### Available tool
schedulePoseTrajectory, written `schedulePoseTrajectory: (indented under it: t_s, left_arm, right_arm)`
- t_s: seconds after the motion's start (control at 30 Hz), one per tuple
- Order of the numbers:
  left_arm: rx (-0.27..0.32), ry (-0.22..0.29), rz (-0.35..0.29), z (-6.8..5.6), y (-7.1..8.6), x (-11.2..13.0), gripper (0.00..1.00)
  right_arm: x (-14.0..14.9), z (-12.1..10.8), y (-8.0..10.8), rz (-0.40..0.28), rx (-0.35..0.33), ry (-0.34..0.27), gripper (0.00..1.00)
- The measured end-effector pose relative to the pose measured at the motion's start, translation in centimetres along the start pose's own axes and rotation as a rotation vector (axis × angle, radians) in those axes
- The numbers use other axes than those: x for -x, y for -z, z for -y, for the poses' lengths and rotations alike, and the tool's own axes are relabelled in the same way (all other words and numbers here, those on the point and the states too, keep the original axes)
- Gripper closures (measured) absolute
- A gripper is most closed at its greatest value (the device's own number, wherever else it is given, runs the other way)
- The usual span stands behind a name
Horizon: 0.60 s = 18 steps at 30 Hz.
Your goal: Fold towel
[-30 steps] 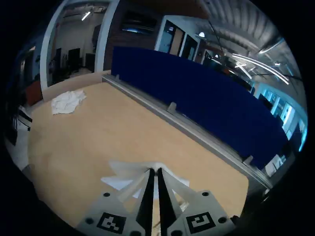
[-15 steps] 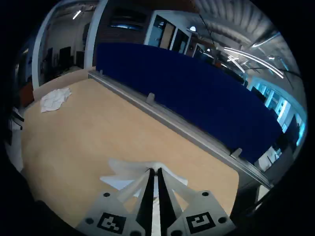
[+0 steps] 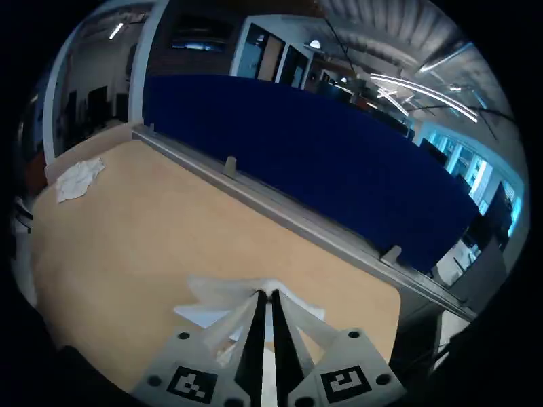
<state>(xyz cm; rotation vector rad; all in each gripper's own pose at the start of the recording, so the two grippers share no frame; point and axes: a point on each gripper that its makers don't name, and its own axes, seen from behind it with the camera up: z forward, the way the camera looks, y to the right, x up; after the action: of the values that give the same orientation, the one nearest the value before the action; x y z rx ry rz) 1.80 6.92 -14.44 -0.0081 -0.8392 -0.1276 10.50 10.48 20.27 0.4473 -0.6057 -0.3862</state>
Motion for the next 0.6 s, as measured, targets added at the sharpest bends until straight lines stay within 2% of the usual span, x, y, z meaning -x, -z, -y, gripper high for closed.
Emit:
schedulePoseTrajectory:
  t_s: [0.3,0.6]
  left_arm:
    - [0.0,-0.005,0.001,-0.6,-0.1,-0.4,0.04]
    - [0.011,-0.016,0.003,-1.5,-0.5,-0.9,0.04]
  right_arm:
    - [1.1,-0.9,0.1,0.012,0.005,-0.012,0.94]
    - [3.9,-1.3,1.7,0.04,0.021,-0.027,0.94]
